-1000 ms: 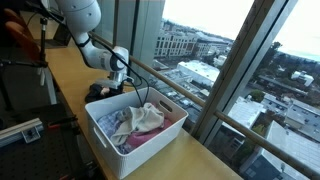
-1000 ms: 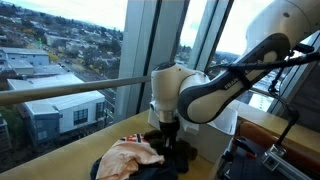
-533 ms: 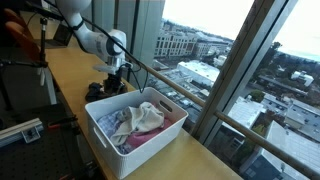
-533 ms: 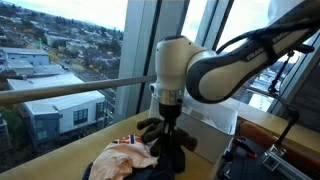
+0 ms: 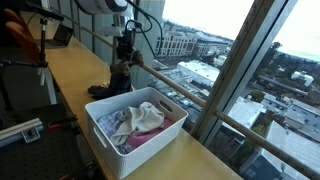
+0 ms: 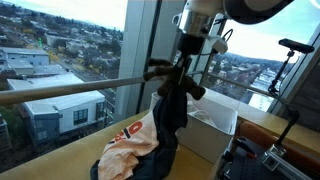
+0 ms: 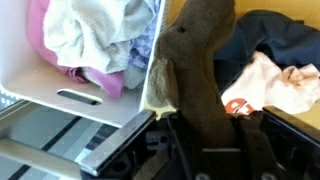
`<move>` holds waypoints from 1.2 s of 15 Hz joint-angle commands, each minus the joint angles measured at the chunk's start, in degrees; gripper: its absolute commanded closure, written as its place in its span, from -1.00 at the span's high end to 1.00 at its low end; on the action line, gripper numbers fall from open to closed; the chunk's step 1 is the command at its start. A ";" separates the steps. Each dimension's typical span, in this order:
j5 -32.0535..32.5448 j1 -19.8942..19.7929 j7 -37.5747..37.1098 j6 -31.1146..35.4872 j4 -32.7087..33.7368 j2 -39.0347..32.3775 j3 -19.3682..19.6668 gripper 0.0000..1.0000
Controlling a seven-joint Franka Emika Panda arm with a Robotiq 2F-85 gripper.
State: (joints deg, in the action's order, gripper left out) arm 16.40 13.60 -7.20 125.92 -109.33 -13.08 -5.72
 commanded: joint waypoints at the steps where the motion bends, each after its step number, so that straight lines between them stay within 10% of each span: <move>1: 0.31 -2.68 0.95 -2.99 1.01 8.22 0.65 -0.92; 18: -0.11 -16.81 10.26 -24.52 41.00 14.92 8.28 -0.92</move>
State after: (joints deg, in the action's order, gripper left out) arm 16.86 -1.95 -0.52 106.55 -79.62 5.57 1.25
